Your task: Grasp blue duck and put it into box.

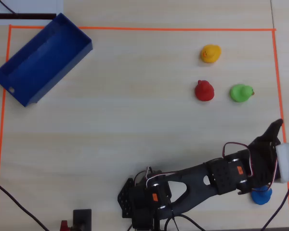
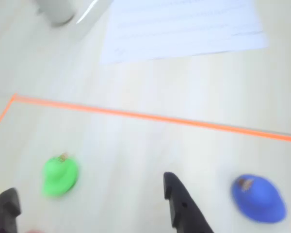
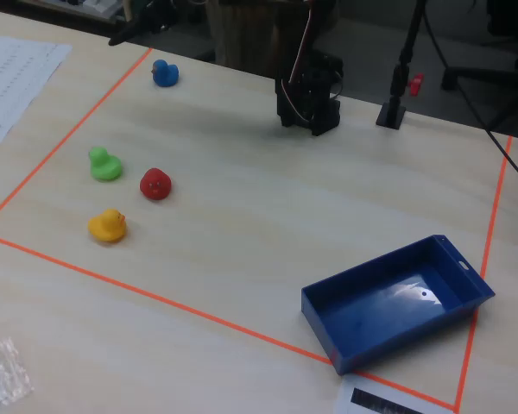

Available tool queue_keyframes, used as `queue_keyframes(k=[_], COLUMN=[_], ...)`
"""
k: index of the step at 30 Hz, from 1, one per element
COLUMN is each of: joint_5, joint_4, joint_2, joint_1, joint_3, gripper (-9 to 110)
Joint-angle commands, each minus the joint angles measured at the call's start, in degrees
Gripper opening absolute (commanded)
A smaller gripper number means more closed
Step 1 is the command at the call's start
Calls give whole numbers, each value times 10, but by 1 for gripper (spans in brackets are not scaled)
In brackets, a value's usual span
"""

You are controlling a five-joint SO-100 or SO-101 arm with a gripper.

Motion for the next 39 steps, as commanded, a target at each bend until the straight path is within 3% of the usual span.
queue_keyframes(k=[1,13,21,39], joint_5=[-8,-25,-55,-127], joint_4=[-61,-155,-156,-233], joint_2=[-34,-173,-205,-188], joint_1=[41,146,195,201], joint_3=[-29,-65,-91,79], gripper=[41,41,42,41])
